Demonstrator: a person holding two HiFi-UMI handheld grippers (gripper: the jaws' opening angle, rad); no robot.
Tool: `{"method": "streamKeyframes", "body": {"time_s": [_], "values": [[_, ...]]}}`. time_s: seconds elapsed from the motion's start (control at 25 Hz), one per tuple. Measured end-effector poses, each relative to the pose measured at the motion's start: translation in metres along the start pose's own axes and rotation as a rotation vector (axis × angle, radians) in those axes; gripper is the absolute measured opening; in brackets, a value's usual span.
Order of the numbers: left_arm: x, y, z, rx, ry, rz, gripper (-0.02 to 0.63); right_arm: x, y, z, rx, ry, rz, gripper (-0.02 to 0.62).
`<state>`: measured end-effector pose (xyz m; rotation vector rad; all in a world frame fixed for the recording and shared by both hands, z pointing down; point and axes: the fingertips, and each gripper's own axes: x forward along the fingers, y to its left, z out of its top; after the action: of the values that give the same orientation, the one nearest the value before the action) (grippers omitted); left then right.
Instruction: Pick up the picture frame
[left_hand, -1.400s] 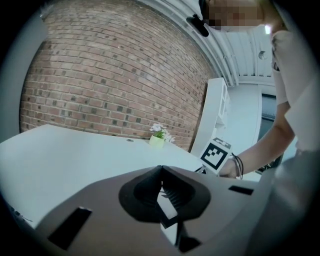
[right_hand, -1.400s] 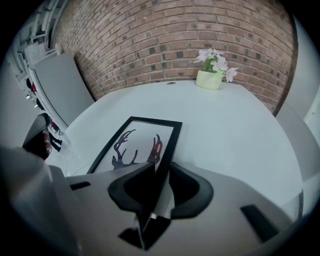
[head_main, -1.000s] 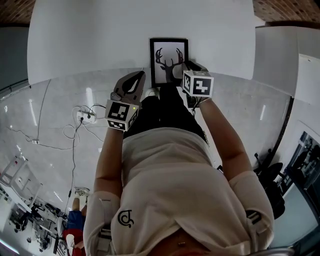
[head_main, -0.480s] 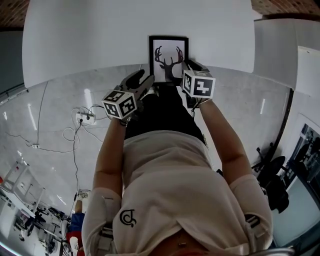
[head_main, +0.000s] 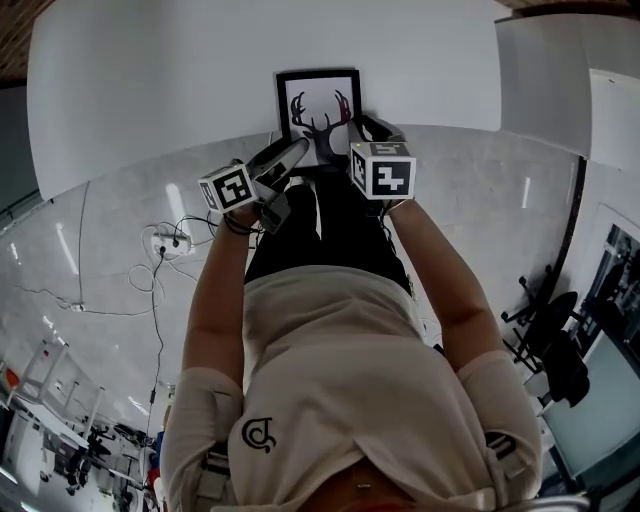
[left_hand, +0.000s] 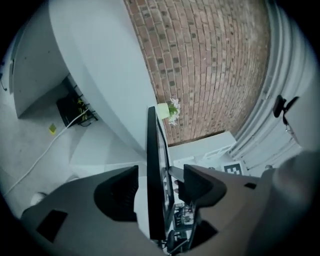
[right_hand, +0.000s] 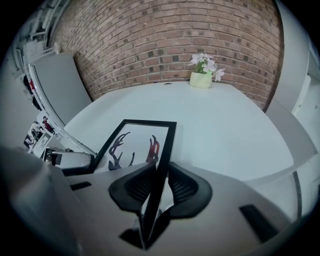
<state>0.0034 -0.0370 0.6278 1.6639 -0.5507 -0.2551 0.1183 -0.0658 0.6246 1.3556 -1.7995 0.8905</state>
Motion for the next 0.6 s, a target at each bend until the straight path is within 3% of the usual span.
{"method": "streamKeyframes", "body": {"time_s": [0.28, 0.52, 0.6], "values": [[0.021, -0.009, -0.018, -0.09, 0.119, -0.08, 0.242, -0.001, 0.0, -0.002, -0.001, -0.008, 0.01, 0.089], [0.028, -0.007, -0.023, -0.091, 0.153, -0.05, 0.043, 0.0, 0.002, 0.0, 0.009, -0.016, 0.023, 0.087], [0.029, -0.007, -0.025, -0.092, 0.157, -0.049, 0.04, -0.001, 0.001, 0.0, 0.009, -0.016, 0.024, 0.087]]}}
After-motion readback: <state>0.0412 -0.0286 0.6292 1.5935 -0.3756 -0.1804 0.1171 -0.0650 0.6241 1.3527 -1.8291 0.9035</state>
